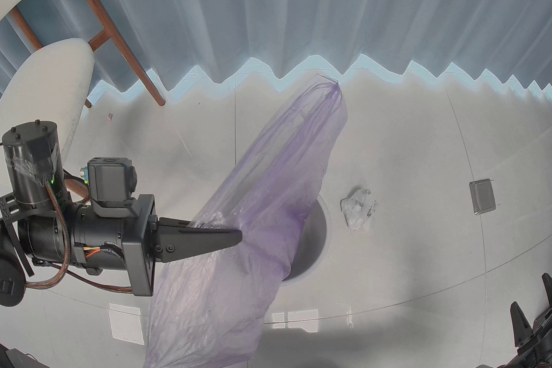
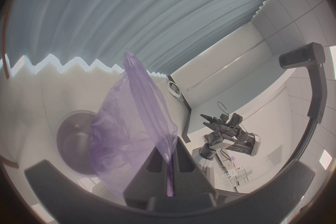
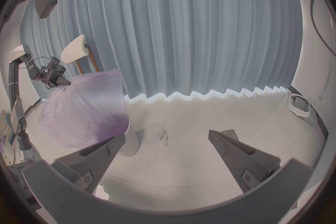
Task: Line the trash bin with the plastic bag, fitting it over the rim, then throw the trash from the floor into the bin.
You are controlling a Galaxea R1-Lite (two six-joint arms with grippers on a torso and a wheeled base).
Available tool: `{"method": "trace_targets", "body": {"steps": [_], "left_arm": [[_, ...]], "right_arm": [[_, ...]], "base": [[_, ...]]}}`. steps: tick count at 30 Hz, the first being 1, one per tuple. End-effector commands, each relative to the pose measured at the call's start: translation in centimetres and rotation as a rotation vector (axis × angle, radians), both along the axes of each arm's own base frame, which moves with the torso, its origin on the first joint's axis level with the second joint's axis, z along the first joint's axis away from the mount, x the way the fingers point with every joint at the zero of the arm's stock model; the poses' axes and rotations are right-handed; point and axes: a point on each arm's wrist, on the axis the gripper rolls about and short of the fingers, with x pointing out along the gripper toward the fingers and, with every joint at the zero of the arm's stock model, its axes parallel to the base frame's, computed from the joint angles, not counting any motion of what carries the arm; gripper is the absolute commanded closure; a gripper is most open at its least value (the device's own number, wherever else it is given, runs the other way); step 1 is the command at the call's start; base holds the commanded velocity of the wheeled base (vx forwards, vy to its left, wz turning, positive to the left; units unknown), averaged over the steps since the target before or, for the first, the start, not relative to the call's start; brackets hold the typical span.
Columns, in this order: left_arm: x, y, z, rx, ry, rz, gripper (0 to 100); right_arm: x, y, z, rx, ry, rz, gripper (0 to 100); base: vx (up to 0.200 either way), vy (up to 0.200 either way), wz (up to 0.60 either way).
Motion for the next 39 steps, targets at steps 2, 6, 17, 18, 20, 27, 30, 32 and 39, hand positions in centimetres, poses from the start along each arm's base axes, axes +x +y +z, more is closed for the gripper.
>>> {"method": "trace_targets", "body": {"steps": [2,6,17,18,20,27,30,32,39], "left_arm": [[0.3,0.0,-0.7,0.019,0.020,0.034,100],[1.1,-0.3,-0.9,0.052,0.043,0.114,100],[6.2,-0.4,1.4,0.063,0.015,0.277,100],[6.2,-0.4,1.4,0.063,0.015,0.277,100],[7.4,-1.0,1.3,0.067,0.009,0.277,100],[10.7,-2.4,0.2,0.101,-0.008,0.294,100],[11.8,-2.9,-0.5,0.125,-0.023,0.288,100],[12.3,-3.1,-1.2,0.137,-0.016,0.285,100],[12.9,-3.4,-2.8,0.165,0.025,0.283,100]], "right_arm": [[0.0,0.0,-0.5,-0.001,0.000,0.000,0],[0.0,0.0,-0.5,-0.001,0.000,0.000,0],[0.0,0.0,-0.5,-0.001,0.000,0.002,0],[0.0,0.0,-0.5,-0.001,0.000,0.002,0],[0.0,0.0,-0.5,0.001,0.000,0.000,0],[0.0,0.0,-0.5,0.012,0.000,-0.004,0],[0.0,0.0,-0.5,0.012,0.000,-0.004,0],[0.0,0.0,-0.5,0.012,0.000,-0.004,0],[0.0,0.0,-0.5,0.012,0.000,-0.004,0]], "base": [[0.000,0.000,0.00],[0.000,0.000,0.00],[0.000,0.000,0.00],[0.000,0.000,0.00],[0.000,0.000,0.00],[0.000,0.000,0.00],[0.000,0.000,0.00],[0.000,0.000,0.00],[0.000,0.000,0.00]]}}
